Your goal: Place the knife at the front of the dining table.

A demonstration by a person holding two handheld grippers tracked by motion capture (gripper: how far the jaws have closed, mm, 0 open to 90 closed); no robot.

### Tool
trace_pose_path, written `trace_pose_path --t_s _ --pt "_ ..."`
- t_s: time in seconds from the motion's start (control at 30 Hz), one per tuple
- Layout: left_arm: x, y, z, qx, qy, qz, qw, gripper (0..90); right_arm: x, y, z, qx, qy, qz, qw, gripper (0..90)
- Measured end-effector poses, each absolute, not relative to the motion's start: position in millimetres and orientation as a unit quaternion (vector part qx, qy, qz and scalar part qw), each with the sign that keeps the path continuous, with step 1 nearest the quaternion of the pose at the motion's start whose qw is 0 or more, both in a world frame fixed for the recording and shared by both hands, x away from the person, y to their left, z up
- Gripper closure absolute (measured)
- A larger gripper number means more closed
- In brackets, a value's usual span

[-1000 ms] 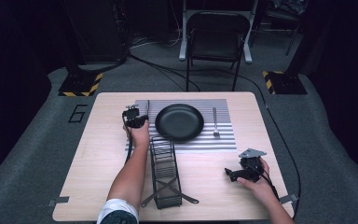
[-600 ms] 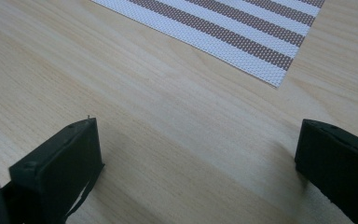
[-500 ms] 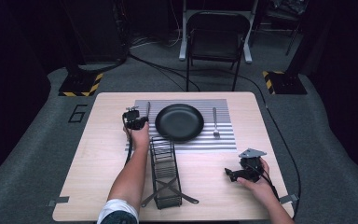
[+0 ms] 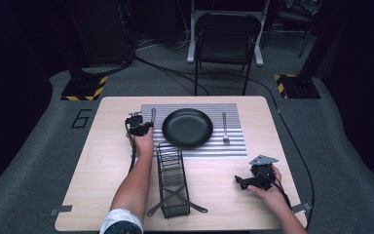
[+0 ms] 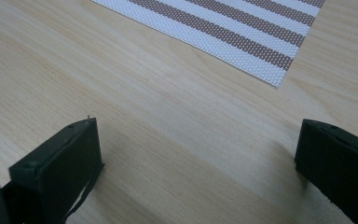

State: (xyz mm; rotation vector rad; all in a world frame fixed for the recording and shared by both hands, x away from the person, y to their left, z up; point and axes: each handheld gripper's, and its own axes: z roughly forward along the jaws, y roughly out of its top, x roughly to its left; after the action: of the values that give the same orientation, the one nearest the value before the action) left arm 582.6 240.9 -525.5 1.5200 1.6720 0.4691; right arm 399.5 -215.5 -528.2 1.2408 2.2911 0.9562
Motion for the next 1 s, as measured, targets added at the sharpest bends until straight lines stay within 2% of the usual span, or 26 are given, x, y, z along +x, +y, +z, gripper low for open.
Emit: trace_pose_path --t_s 0.33,0.57,0.8,1.0 --pt "580 247 -521 0.610 0.657 0.174 0.408 69.7 399 -216 -528 0.439 0.812 0.339 0.182 0.0" --pt "575 254 -508 0.606 0.651 0.166 0.426 60.8 399 -215 -528 0.440 0.812 0.339 0.182 0.0" --pt "566 259 -494 0.637 0.629 0.150 0.421 50.6 399 -215 -528 0.440 0.811 0.339 0.181 0.0" --pt "549 260 -474 0.659 0.605 0.154 0.420 46.2 399 -216 -528 0.440 0.812 0.339 0.182 0.0"
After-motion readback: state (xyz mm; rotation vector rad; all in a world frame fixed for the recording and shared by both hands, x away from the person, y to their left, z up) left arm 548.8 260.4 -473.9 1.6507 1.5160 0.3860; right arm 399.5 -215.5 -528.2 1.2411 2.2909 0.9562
